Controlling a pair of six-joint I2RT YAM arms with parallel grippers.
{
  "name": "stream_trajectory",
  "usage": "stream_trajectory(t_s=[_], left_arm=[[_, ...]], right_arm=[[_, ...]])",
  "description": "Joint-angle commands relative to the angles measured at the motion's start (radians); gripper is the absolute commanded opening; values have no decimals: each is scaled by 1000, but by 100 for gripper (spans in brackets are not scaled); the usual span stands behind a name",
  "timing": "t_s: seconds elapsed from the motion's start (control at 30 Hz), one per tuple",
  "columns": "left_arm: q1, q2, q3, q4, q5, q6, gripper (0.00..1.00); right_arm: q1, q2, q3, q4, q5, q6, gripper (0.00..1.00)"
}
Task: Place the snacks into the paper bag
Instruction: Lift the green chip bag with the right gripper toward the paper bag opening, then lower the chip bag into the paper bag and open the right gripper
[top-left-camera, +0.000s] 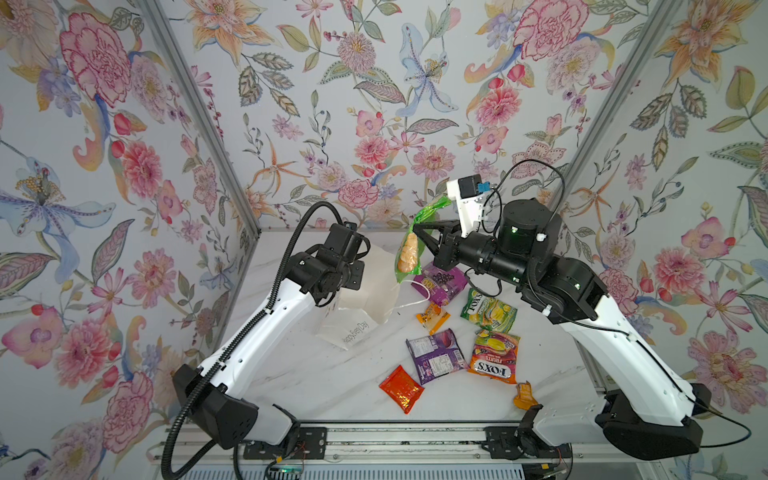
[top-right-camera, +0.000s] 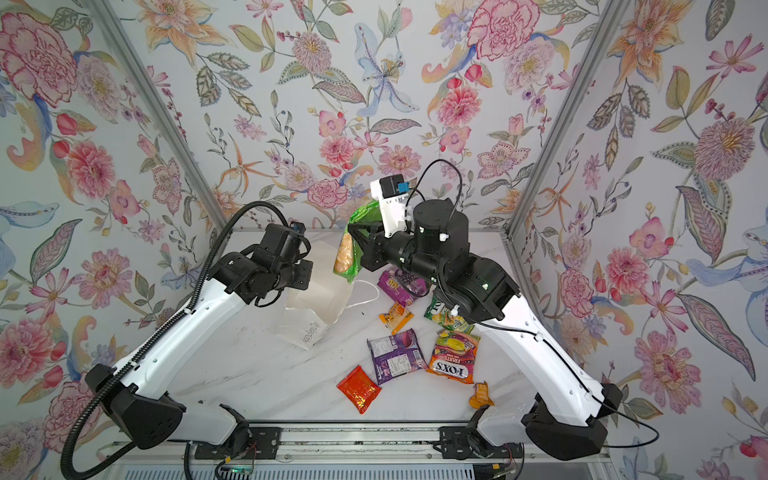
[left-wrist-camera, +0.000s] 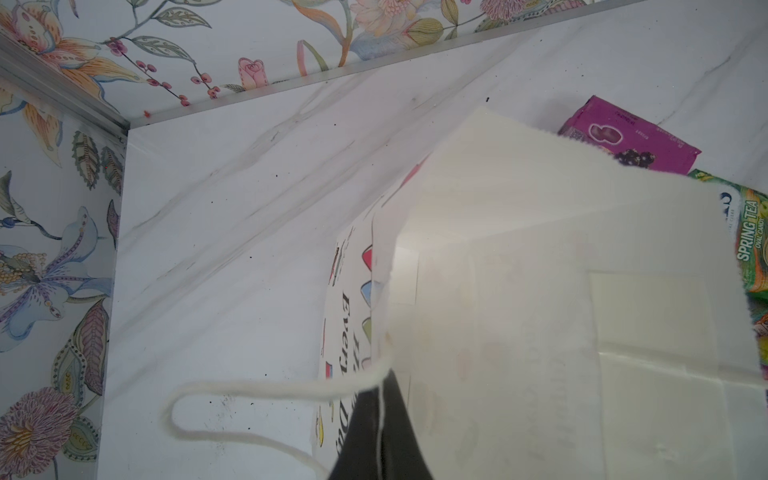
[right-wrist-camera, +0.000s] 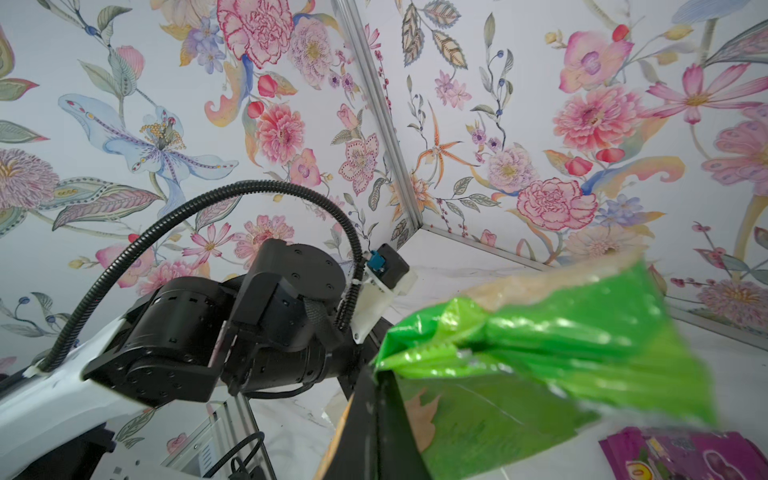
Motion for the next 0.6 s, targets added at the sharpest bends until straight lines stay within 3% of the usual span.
stream_trajectory(t_s=[0.0, 0.57], left_arm=[[-24, 18, 39, 13, 21, -11, 0], [-31, -22, 2, 94, 54, -35, 0]], right_arm=[[36, 21, 37, -4, -1, -34, 0], [116, 48, -93, 9, -22, -2, 0]])
